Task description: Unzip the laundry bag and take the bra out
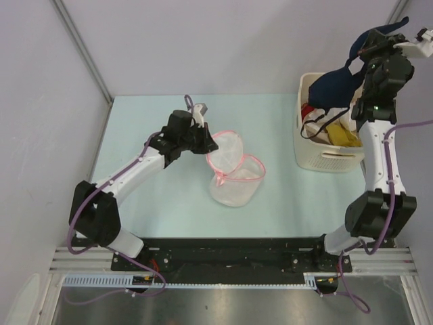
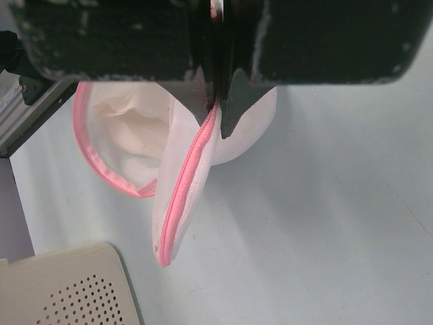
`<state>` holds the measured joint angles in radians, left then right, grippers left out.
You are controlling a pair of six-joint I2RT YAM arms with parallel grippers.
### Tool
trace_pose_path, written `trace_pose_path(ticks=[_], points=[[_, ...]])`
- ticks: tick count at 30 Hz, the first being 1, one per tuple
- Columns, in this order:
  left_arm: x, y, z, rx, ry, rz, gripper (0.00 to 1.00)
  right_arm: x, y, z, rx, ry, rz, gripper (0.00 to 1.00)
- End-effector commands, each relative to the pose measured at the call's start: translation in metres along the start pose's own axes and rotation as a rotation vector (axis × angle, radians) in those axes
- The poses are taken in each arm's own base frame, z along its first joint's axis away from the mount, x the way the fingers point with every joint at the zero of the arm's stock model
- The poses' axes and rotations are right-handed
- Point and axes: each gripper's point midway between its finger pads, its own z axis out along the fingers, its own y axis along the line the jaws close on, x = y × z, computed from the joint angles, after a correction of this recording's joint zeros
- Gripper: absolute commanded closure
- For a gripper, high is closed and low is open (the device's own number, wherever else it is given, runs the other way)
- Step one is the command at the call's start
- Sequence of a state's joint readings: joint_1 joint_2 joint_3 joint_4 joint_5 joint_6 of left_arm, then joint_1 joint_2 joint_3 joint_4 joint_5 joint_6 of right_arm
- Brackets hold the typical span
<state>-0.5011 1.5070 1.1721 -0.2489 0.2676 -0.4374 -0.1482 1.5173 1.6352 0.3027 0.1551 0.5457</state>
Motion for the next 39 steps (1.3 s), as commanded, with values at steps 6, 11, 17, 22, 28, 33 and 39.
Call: trace_pose_path(ticks=[6,11,17,22,28,33,39], points=[[-0.009,-0.017,0.001,0.062,-0.008,-0.011,1.00,0.119,-0.095,0.026,0.177,0.282,0.037,0.72],[-0.004,-0.019,0.001,0.071,0.004,-0.008,1.00,0.136,-0.100,0.006,0.209,0.359,0.035,0.05],[-0.006,-0.021,-0.003,0.068,-0.009,-0.004,1.00,0.096,-0.076,-0.015,0.187,0.326,-0.003,0.04],[-0.016,-0.024,-0.007,0.065,-0.044,-0.007,1.00,0.055,-0.037,-0.056,0.119,0.322,-0.050,0.04],[-0.026,-0.029,-0.013,0.075,-0.082,0.006,1.00,0.087,0.038,-0.145,-0.111,0.543,-0.098,0.05],[-0.023,-0.030,-0.017,0.094,-0.093,0.038,1.00,0.178,0.089,-0.244,-0.296,0.837,-0.124,0.06],[-0.011,-0.035,-0.023,0.148,-0.075,0.092,1.00,0.257,0.110,-0.337,-0.349,1.084,-0.120,0.19]])
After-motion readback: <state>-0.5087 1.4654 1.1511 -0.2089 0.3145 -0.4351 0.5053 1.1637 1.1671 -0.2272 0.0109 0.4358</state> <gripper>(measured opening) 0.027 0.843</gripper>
